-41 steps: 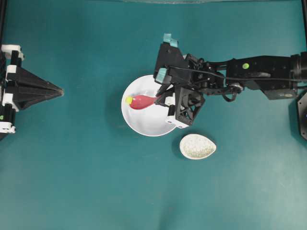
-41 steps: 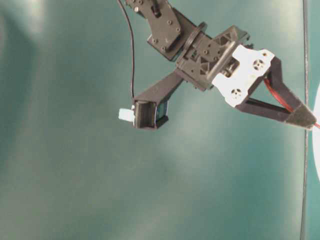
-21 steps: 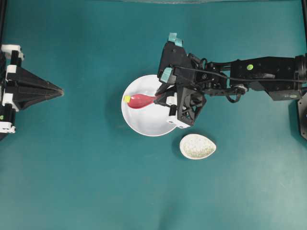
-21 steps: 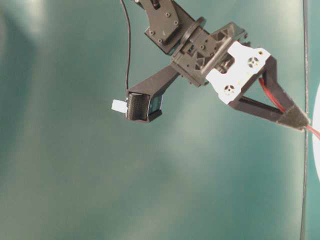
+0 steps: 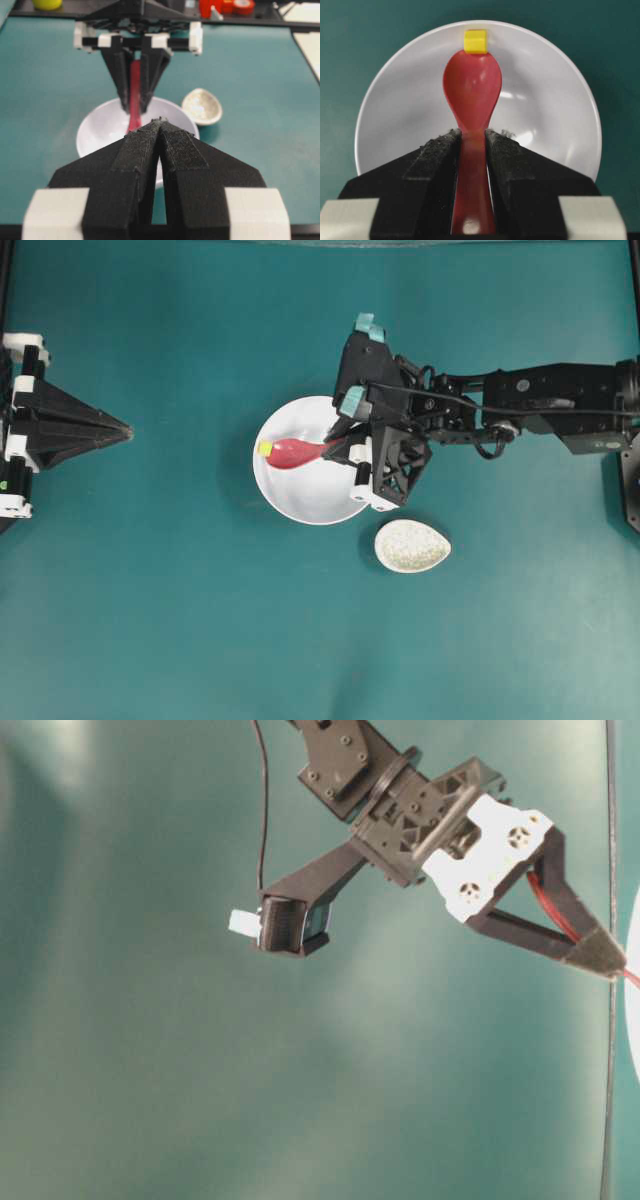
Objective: Scoop the yellow hexagonal prism block from the bowl with a spoon using the right arm.
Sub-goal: 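Push the spoon under the yellow block to scoop it up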
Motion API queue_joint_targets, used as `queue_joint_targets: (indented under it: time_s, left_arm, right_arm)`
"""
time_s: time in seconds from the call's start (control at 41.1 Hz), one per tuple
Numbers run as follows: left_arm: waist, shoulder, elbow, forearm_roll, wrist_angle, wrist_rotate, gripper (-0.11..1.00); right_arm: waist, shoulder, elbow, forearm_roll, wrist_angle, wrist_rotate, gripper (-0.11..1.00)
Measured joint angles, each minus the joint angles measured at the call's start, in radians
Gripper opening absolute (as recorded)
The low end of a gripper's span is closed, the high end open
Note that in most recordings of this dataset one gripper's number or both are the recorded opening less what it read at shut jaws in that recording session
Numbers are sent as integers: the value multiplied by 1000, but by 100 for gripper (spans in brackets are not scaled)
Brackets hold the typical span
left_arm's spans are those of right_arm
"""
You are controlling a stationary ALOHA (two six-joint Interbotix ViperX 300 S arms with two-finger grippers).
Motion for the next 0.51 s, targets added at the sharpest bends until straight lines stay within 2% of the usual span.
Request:
queue_joint_targets:
  time_s: [0.511]
  left_arm:
    - [0,0,0,-2,0,0,0]
  right_arm:
    - [17,-2,44,2,-100,0,24]
